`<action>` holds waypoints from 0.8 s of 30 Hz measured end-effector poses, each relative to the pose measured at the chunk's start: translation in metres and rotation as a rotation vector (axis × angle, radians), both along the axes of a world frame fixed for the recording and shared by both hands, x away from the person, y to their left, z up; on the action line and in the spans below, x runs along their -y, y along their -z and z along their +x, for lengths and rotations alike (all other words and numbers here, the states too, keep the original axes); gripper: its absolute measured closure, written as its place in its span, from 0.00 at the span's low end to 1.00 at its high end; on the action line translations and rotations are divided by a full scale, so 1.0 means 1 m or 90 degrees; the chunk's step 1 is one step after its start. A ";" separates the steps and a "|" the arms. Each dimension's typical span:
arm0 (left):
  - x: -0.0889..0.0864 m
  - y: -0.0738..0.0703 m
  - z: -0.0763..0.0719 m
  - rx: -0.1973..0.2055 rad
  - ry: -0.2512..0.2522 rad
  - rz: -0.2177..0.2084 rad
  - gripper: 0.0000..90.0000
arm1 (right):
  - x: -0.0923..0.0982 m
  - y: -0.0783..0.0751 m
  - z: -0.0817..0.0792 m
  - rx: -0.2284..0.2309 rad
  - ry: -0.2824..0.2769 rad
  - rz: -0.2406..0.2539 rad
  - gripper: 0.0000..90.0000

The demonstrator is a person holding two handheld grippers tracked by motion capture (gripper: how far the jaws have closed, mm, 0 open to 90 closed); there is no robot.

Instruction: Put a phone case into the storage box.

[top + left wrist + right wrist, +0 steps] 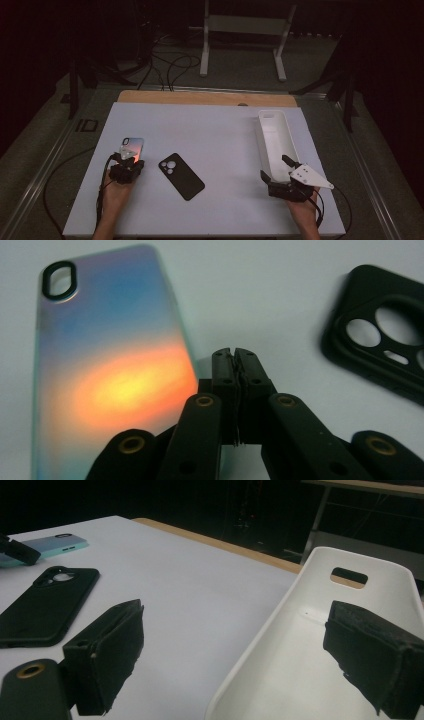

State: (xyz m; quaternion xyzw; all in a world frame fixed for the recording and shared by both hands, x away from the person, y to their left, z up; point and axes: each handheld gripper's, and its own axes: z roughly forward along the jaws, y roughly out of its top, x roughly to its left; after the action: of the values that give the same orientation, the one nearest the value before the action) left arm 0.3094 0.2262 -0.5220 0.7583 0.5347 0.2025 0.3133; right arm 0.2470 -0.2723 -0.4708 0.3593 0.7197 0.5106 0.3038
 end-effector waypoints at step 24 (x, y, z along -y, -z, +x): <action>-0.033 -0.047 -0.080 0.264 0.030 -0.106 0.05 | -0.007 -0.003 0.004 -0.002 -0.042 -0.016 0.10</action>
State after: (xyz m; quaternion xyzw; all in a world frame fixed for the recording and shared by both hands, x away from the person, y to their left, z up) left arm 0.2291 0.2591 -0.4753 0.6839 0.4560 0.3021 0.4827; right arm 0.2515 -0.2649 -0.4681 0.3323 0.7379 0.5105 0.2905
